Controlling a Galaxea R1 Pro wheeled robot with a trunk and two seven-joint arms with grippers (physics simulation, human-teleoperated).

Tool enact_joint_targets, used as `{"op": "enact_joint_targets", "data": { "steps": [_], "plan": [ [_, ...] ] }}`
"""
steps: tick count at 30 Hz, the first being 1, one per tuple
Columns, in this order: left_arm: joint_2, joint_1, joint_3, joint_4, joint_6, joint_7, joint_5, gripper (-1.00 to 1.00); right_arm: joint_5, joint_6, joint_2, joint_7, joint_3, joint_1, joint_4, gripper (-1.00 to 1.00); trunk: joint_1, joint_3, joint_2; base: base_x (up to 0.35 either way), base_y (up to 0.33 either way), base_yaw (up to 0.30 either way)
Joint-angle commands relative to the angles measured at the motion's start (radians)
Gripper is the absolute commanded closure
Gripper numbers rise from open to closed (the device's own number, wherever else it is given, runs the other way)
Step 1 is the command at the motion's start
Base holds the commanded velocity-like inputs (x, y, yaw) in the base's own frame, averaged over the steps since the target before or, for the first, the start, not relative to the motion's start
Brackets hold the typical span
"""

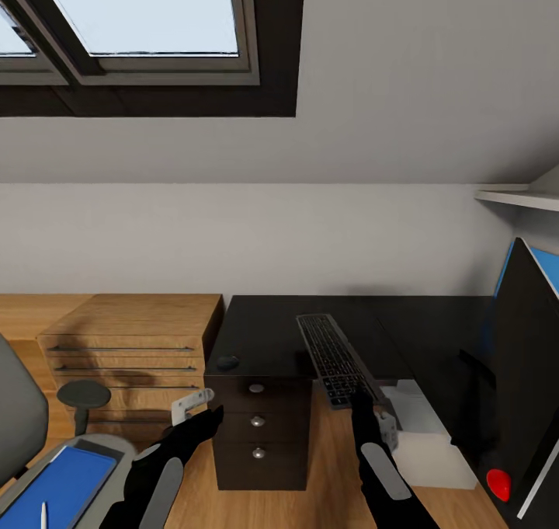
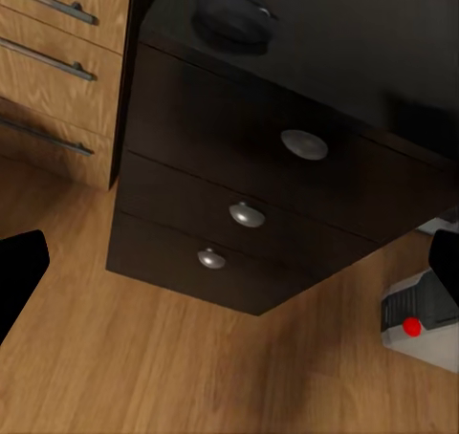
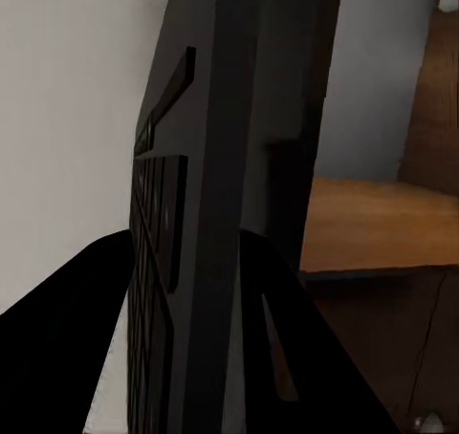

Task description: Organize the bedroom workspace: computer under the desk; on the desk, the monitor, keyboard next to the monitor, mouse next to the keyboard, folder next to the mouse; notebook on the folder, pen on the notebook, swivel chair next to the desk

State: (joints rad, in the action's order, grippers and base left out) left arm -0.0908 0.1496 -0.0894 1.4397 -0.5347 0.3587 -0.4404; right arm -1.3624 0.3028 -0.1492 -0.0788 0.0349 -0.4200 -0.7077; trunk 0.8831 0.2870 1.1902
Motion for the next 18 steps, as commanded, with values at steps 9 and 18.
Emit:
{"op": "enact_joint_targets", "data": {
  "steps": [9,18],
  "plan": [
    [0.000,0.001,-0.001,0.002,-0.002,0.011,-0.011,-1.00,-0.059,0.001,0.003,-0.015,-0.001,-0.002,-0.003,1.00,0.000,0.001,0.001,0.000,0.000,0.000],
    [0.000,0.001,-0.001,0.002,-0.002,0.011,-0.011,-1.00,-0.060,0.002,0.003,-0.018,-0.001,-0.001,-0.006,1.00,0.000,0.001,0.001,0.000,0.000,0.000]
  ]
}}
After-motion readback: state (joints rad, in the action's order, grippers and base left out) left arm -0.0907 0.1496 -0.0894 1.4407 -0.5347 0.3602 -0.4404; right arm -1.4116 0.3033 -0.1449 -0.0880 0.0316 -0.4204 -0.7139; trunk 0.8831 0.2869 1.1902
